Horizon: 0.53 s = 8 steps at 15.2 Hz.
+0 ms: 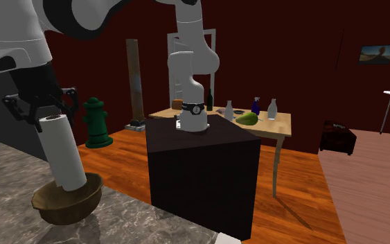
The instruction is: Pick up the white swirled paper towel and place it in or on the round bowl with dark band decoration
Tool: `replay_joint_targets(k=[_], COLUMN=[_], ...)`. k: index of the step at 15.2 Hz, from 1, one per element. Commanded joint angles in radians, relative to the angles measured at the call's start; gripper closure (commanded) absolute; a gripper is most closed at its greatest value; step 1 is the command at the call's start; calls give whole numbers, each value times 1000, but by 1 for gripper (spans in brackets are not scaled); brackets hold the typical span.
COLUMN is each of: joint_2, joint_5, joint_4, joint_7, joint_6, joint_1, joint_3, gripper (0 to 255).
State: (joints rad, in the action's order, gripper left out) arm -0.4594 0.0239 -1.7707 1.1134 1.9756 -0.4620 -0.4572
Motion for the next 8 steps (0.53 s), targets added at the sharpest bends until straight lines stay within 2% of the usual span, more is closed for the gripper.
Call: replay_joint_targets(k=[1, 6, 8], joint_2=[0, 0, 14], joint_5=[0, 0, 4], joint_4=[0, 0, 49], joint_7=[0, 0, -3], joint_6=[0, 0, -63], joint_1=[0, 0, 6], joint_3=[0, 0, -2], gripper=[0, 0, 0])
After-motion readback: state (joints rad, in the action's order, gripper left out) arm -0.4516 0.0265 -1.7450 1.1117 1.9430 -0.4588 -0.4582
